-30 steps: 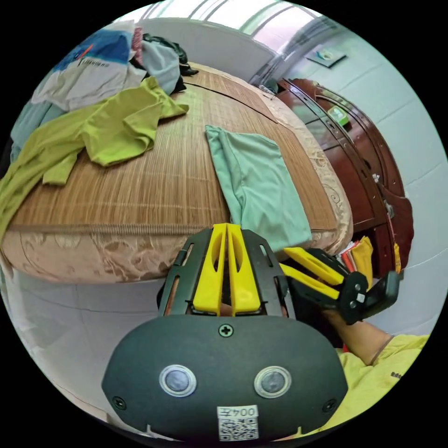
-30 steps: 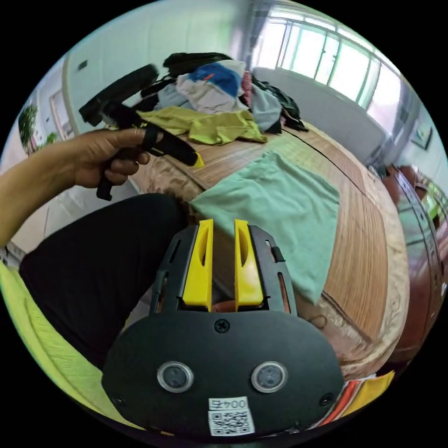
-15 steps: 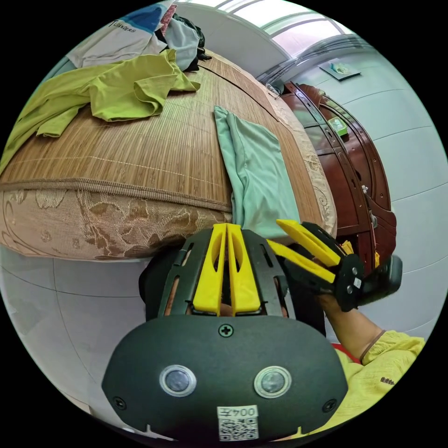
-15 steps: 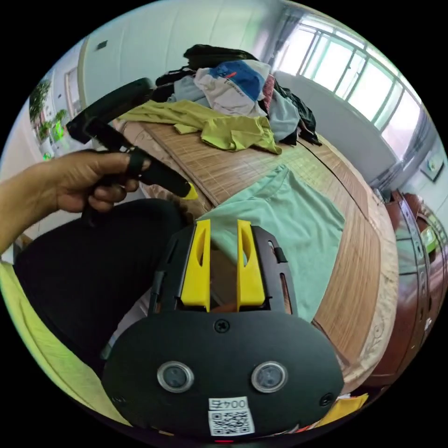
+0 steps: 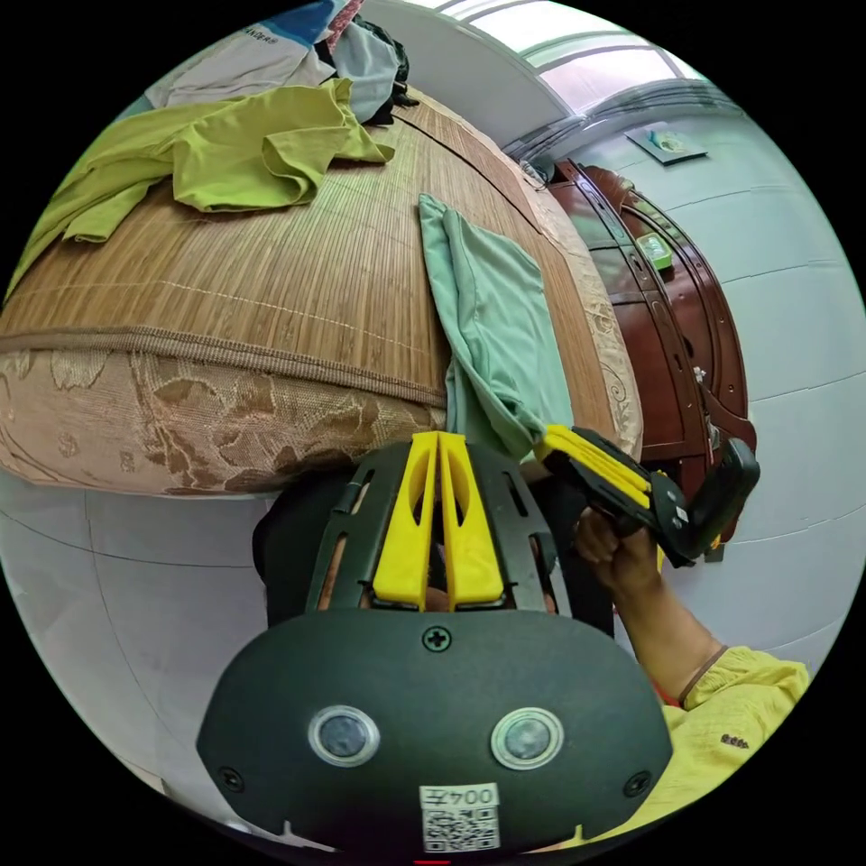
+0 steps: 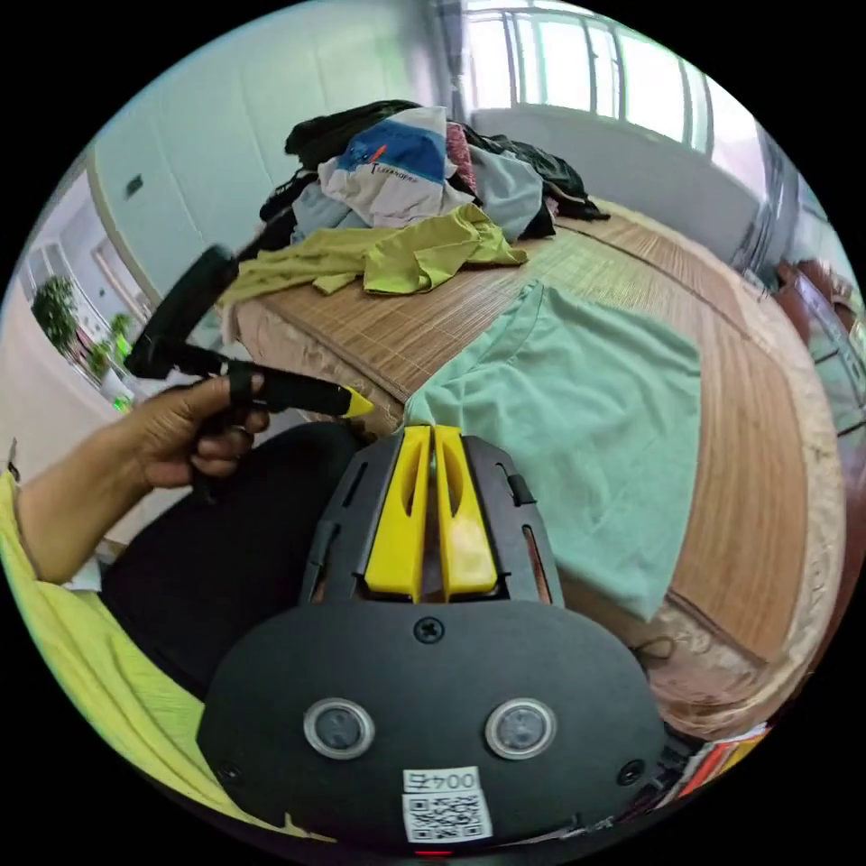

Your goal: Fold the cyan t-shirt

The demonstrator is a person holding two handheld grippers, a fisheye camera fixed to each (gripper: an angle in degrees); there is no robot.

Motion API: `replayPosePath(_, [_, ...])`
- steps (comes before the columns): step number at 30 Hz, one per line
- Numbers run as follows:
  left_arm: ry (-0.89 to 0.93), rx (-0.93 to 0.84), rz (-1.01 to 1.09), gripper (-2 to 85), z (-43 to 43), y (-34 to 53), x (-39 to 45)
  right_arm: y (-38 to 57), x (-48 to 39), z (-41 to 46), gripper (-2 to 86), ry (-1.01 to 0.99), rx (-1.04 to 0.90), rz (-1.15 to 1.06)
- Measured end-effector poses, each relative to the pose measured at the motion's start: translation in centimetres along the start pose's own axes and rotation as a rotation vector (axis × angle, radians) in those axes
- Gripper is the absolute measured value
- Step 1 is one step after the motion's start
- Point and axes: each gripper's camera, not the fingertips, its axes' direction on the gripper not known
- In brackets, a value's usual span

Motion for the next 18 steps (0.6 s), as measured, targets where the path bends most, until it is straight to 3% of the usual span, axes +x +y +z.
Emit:
replayPosePath(3, [0.017,-0.011,-0.022,1.1,0.1,-0.4,-1.5,-0.2,2.1,0.8,4.2,-0.046,-0.092,0.003])
replayPosePath(8, [0.036,-0.004,-0.038,5.0,-0.4,-0.5,-3.7,1.1,9.2,-5.6,3.9,-0.103,0.007,0.152])
replayPosePath(18, [0.053,0.005,-0.035,11.1,0.6,-0.6,-6.6,13.3,38.1,-25.3,7.8,-0.229,0.205,0.648])
